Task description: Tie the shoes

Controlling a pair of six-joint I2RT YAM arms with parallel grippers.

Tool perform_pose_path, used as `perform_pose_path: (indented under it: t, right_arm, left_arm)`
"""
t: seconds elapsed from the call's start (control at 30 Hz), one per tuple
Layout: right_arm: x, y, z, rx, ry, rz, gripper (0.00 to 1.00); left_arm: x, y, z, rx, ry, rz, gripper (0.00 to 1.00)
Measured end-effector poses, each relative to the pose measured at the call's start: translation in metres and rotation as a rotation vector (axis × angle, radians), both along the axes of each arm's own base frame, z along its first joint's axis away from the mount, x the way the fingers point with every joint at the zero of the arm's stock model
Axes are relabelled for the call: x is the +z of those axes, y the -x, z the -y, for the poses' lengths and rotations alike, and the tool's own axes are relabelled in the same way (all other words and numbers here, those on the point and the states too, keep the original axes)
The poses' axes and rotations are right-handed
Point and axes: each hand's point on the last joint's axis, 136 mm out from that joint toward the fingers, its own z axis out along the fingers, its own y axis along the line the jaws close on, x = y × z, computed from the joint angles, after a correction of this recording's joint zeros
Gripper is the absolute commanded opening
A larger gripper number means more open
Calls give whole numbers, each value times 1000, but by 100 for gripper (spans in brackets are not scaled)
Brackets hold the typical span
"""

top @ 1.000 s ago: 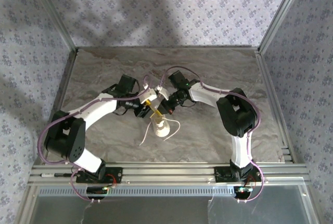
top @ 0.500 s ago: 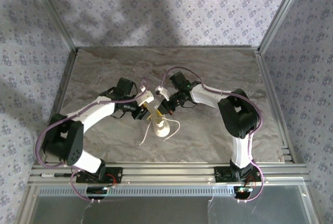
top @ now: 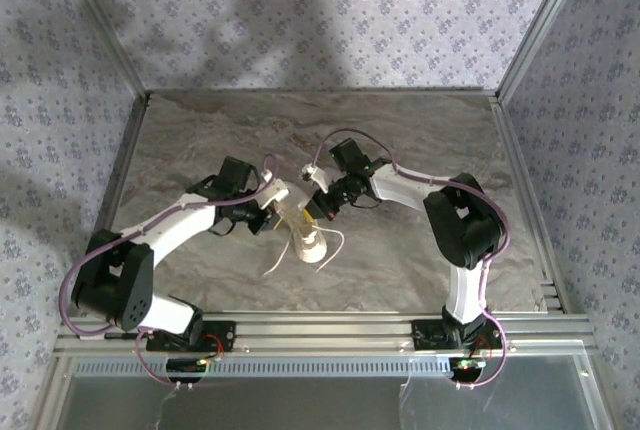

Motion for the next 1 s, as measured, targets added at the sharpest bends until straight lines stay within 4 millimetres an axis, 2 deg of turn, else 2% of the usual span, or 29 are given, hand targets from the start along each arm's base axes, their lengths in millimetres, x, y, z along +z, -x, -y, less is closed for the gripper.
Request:
perform_pose_path:
  t: [0.07, 0.17, 0.27, 0.3, 0.33, 0.6, 0.77, 0.87, 0.9, 1.0]
  right_arm:
    - [0, 0, 0, -5, 3, -3, 0]
    - [0, 1, 0, -5, 4, -1, 0]
    - [0, 2, -1, -4, 4, -3, 0]
    - [0, 2, -1, -3, 4, -2, 0]
    - [0, 3, -2, -2, 4, -2, 0]
    - [0, 3, -2, -2, 9, 2, 0]
    - [1, 4, -2, -1, 16, 12, 0]
    - [4, 4, -2, 1, 16, 24, 0]
    - [6, 4, -2, 2, 15, 30, 0]
    - [9, 4, -2, 4, 12, 42, 0]
  left_arm:
    - [-3, 4, -4, 13, -12, -5, 17]
    - [-4, 9, -9, 31, -14, 1, 46]
    - [3, 14, -13, 38, 0, 51, 62]
    - [8, 15, -15, 43, 10, 79, 92]
    - [13, 14, -16, 50, 24, 104, 99]
    - [53, -2, -32, 187, 103, 274, 100]
    - [67, -12, -48, 292, 128, 306, 99]
    - [80, -16, -55, 339, 180, 387, 99]
    - [82, -14, -54, 330, 198, 403, 97]
    - [88, -8, -41, 255, 259, 423, 83]
